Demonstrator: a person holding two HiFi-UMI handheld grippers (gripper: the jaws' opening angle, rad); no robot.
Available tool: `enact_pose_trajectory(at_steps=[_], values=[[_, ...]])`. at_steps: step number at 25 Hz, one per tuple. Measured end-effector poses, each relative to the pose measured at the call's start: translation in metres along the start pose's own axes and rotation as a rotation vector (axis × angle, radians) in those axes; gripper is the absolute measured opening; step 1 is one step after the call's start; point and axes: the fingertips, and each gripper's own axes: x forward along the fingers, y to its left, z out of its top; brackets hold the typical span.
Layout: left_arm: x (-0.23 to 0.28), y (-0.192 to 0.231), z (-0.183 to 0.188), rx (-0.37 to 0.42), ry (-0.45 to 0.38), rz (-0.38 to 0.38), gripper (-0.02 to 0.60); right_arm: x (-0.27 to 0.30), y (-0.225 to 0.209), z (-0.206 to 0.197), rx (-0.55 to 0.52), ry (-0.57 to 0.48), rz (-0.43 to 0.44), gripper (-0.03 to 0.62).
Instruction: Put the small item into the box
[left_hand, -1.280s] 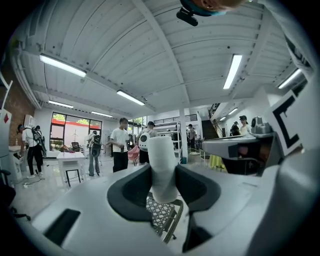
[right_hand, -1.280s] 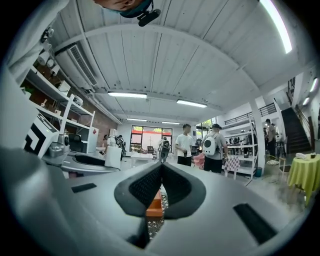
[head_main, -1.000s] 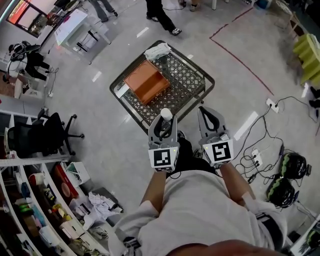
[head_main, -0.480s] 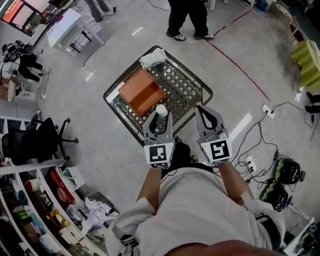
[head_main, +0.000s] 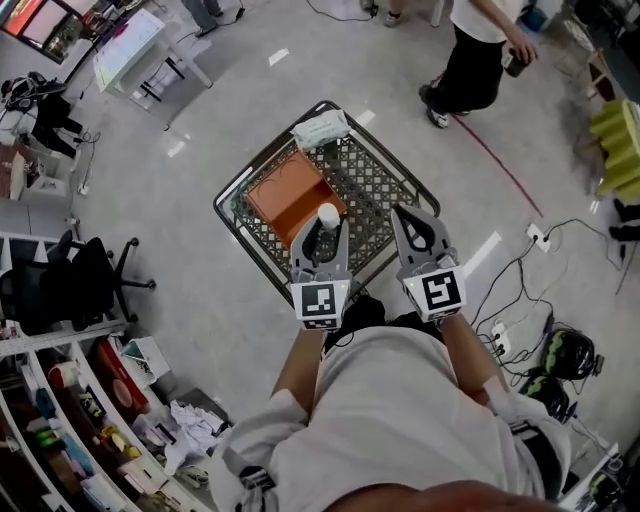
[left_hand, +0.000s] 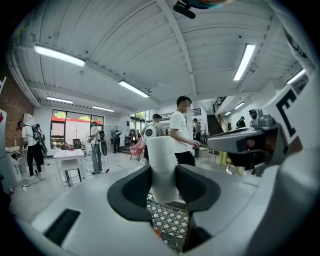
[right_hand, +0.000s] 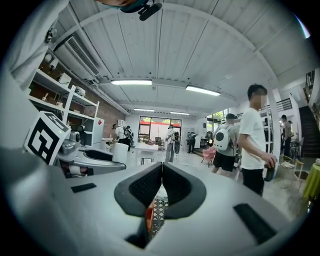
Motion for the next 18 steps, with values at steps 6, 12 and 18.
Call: enact_pose_trajectory(at_steps=[6, 12, 18], values=[[0.010, 0.018, -0.003, -0.023, 0.004, -0.002, 0.149, 0.028, 0.012, 0.002, -0.012, 0.033, 0.053, 0.005], [0.022, 0.031, -0.018, -0.048, 0.035, 0.038, 0.149, 0.055, 0.009, -0.010, -0.007, 0.043, 0.115, 0.005], [0.039, 0.055, -0.037, -0.056, 0.073, 0.118, 0.149, 0.091, 0.013, -0.023, -0.003, 0.067, 0.227, 0.005]])
